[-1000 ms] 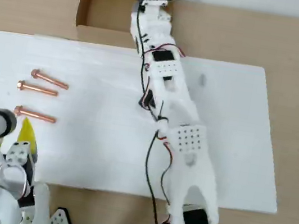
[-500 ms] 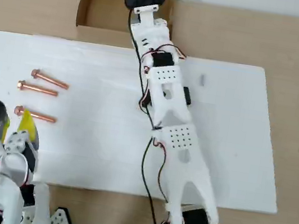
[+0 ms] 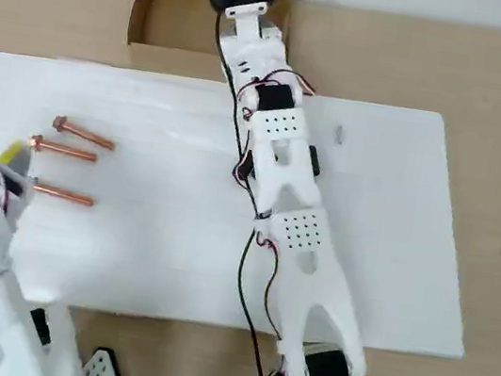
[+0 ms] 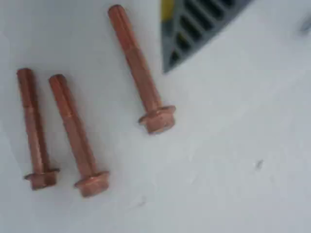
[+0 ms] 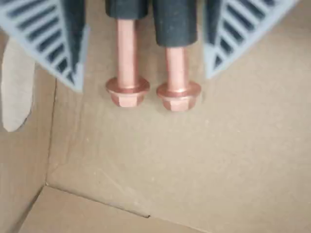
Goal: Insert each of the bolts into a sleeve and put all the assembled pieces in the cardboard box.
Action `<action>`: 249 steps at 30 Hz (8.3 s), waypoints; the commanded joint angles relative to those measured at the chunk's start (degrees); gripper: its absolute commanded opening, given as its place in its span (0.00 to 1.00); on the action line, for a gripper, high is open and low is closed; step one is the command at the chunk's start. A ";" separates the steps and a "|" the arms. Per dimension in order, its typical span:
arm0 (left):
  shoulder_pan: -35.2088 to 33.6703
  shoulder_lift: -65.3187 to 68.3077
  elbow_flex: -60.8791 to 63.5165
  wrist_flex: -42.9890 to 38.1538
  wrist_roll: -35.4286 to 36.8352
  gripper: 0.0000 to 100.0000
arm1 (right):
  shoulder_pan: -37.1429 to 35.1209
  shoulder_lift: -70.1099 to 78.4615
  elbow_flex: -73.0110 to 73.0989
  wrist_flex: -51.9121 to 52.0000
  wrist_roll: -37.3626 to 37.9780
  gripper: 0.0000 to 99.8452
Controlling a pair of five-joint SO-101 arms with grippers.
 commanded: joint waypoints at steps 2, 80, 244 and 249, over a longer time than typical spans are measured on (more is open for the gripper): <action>-2.46 6.37 0.88 -0.88 2.55 0.27 | 0.40 -1.63 -3.21 0.18 0.53 0.20; 6.24 69.58 -49.58 16.18 -0.44 0.00 | -1.27 -4.09 -3.12 7.47 0.44 0.20; 33.23 -17.80 -17.58 -18.64 -15.74 0.00 | -5.76 -145.89 94.55 52.92 -13.36 0.01; 42.73 -16.22 -16.88 -21.80 -17.32 0.00 | -5.76 -160.40 118.29 41.05 -13.27 0.01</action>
